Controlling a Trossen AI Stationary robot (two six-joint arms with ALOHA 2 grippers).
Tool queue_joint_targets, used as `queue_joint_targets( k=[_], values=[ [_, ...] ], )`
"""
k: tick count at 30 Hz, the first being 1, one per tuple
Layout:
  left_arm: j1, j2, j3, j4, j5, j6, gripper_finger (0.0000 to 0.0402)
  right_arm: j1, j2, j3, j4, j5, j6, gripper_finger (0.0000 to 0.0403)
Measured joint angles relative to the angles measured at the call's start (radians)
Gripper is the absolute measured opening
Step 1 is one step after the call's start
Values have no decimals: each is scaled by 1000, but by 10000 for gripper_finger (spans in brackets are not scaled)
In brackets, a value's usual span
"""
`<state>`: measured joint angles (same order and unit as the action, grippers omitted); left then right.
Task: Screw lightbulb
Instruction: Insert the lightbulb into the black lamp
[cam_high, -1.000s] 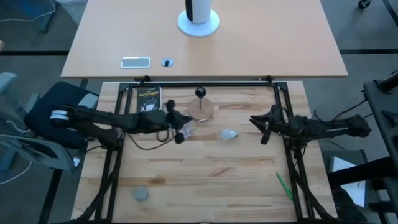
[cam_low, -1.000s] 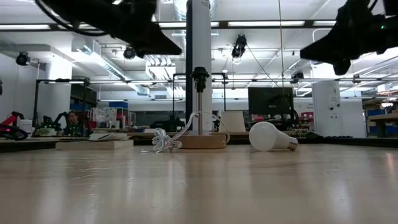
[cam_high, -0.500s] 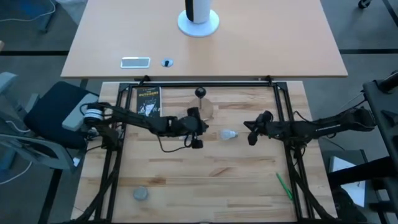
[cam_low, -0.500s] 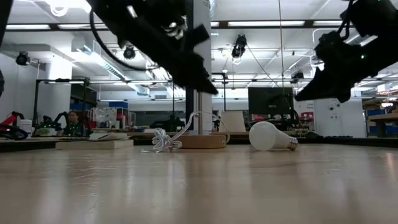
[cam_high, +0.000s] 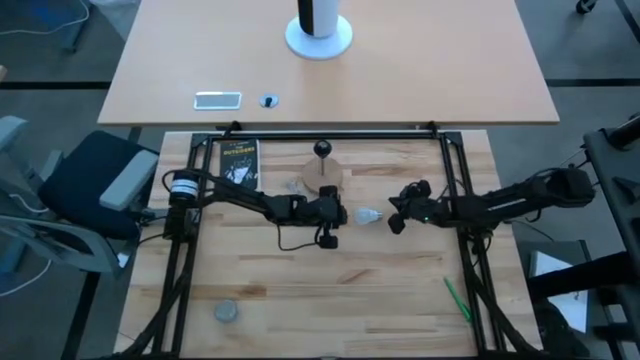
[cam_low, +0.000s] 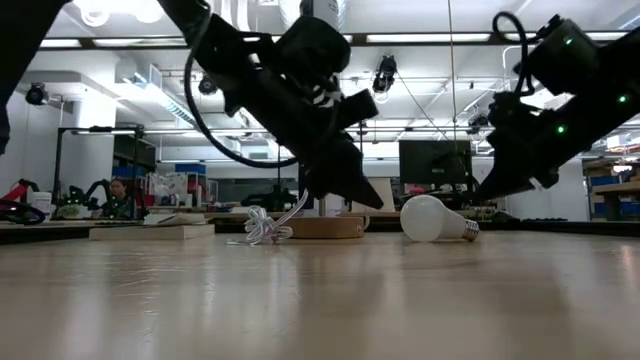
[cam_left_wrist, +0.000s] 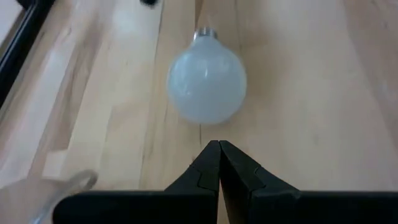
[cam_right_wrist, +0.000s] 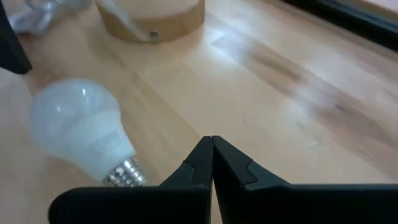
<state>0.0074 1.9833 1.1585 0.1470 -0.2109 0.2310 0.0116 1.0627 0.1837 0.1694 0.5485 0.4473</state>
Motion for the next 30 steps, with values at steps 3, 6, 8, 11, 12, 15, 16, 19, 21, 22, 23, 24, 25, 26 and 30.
queue_joint_targets(
  k=[3, 6, 8, 11, 12, 15, 16, 19, 21, 22, 23, 24, 25, 26, 30],
  values=[
    [0, 30, 23, -4, 46, -4, 0, 0, 71, 0, 67, -26, -3, 0],
    [1, 58, 46, -7, 71, -3, 0, 0, 130, 0, 134, -56, -10, 0],
    [1, 70, 61, -7, 72, -4, 0, 1, 156, 0, 168, -69, -13, 0],
    [1, 76, 72, -9, 72, -4, 0, 1, 192, 0, 216, -134, -22, 0],
    [1, 76, 72, -5, 72, -5, 0, 1, 199, 0, 226, -158, -22, 0],
    [5, 69, 70, -8, 44, -5, 0, 4, 213, 3, 239, -222, -5, 0],
    [7, 68, 70, -5, 34, -5, 0, 4, 217, 7, 238, -246, -3, 0],
    [10, 67, 72, -9, 11, -4, 0, 4, 217, 29, 238, -326, -2, 0],
    [13, 66, 72, -29, -9, -2, 0, 5, 216, 46, 234, -348, 5, 0],
    [14, 61, 72, -54, -19, -2, 0, 8, 215, 54, 235, -350, 5, 0],
    [14, 52, 71, -89, -32, -3, 0, 12, 215, 61, 234, -355, 4, 0],
    [15, 44, 71, -124, -37, -4, 0, 18, 215, 68, 232, -359, 3, 0],
    [17, 33, 71, -153, -38, -8, 0, 23, 215, 76, 232, -365, 1, 0],
    [19, 21, 71, -192, -38, -22, 0, 27, 215, 83, 232, -365, 0, 0],
    [36, -26, 63, -290, 85, -127, 0, 27, 215, 95, 222, -331, 12, 0]
  ],
)
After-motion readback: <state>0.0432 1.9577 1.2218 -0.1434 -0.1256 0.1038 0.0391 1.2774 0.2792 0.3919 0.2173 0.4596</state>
